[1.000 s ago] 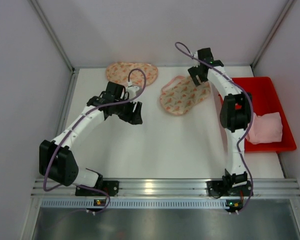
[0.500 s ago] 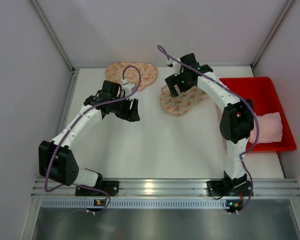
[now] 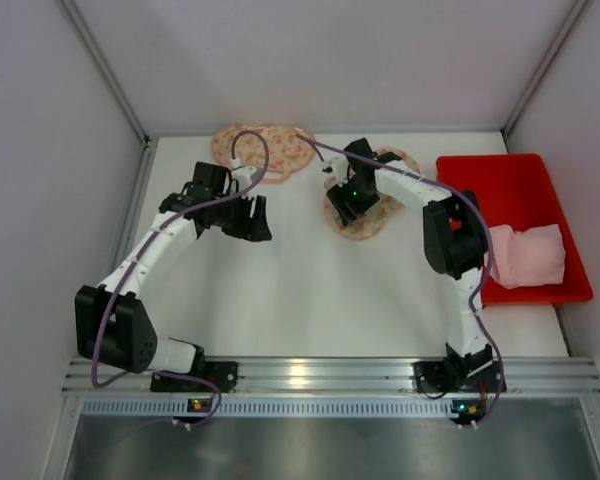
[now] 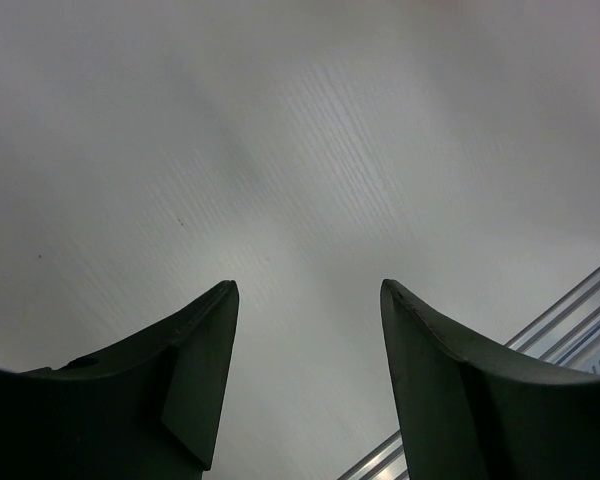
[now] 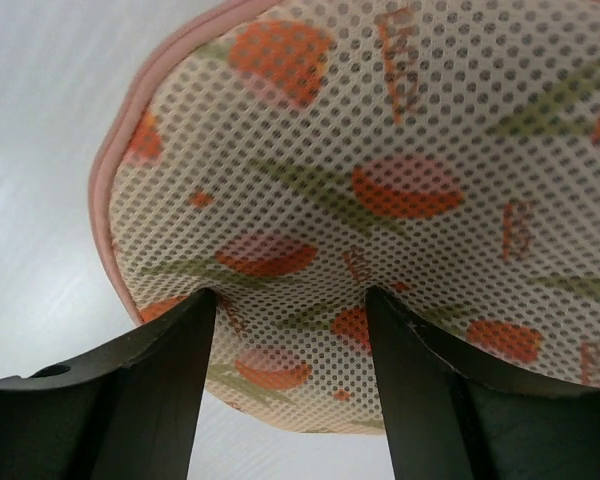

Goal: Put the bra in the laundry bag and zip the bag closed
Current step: Move the laundry bag to the center of the board.

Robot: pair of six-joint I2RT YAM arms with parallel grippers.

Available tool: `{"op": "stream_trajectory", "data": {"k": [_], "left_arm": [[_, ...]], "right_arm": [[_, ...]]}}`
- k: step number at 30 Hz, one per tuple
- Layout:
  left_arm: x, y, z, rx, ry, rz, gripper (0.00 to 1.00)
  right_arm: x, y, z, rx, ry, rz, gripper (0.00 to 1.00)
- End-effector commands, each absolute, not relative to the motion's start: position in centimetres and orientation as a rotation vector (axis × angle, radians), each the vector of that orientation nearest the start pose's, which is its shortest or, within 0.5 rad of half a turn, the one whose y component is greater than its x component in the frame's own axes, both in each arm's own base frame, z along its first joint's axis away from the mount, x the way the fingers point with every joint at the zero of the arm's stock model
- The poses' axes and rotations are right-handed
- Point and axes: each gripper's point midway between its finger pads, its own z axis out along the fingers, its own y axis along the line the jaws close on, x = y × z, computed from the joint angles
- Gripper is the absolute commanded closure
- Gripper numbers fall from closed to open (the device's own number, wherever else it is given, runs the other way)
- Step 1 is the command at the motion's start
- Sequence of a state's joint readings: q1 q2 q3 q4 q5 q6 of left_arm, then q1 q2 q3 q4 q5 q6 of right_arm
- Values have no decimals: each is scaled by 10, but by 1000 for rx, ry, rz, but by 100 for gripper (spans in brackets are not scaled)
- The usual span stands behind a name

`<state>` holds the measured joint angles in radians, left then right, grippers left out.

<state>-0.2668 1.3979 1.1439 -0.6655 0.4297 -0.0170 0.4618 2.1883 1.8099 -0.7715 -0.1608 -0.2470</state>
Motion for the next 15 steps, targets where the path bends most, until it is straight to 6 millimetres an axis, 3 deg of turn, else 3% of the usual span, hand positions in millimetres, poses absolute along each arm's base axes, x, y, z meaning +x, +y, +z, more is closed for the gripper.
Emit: {"op": "stream_trajectory", "data": {"k": [1,5,8,13,15], "left_arm": [[309,-159,177,464,2362,-694,35],[312,-159,177,451,2364,-714,35],[314,-159,176,448,2370,-722,36],[323,-156,171,436,2385,-709,36],[331,-155,175,429,2373,-702,36]], "right_arm": [[416,213,50,-1142,2502,179,38],[392,177,42,-1404,2466,59,40],[394,156,45,-1542,2400,27,41],[430,121,53,-1683,2248,-106,37],[450,118,63,-1713,2171,-150,36]]}}
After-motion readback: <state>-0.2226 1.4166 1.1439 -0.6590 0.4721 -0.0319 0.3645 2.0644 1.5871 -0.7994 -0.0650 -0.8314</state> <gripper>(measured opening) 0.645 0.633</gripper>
